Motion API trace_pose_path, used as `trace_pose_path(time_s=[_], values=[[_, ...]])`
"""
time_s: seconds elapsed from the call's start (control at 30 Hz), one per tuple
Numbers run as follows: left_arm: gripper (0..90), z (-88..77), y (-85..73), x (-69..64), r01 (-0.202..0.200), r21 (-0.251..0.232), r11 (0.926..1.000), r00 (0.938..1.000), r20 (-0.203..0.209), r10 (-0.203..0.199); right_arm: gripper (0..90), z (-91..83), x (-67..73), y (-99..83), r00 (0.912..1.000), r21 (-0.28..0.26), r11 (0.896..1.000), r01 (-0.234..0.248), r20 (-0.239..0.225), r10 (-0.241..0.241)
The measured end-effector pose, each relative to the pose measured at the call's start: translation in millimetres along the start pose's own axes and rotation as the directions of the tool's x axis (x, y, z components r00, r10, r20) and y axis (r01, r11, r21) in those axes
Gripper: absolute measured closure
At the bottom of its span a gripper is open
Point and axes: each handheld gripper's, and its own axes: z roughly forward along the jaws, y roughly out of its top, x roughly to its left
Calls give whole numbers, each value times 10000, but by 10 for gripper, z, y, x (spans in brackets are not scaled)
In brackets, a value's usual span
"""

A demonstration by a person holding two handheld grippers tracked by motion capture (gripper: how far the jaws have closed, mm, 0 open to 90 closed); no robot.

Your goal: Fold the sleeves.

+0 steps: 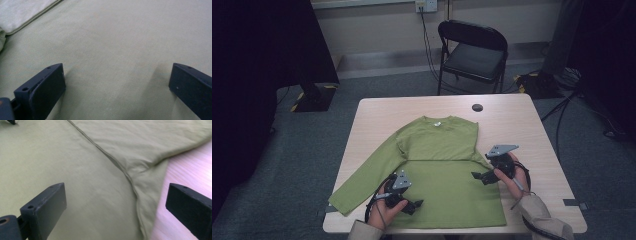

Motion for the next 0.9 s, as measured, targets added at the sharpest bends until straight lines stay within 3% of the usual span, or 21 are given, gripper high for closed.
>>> trace_pose_path(time_s=[0.9], values=[[0, 0, 0, 0, 0, 0, 10000, 10000, 2, 0, 20, -298, -64, -478, 9976, 124, 9980, -622, 300, 618]])
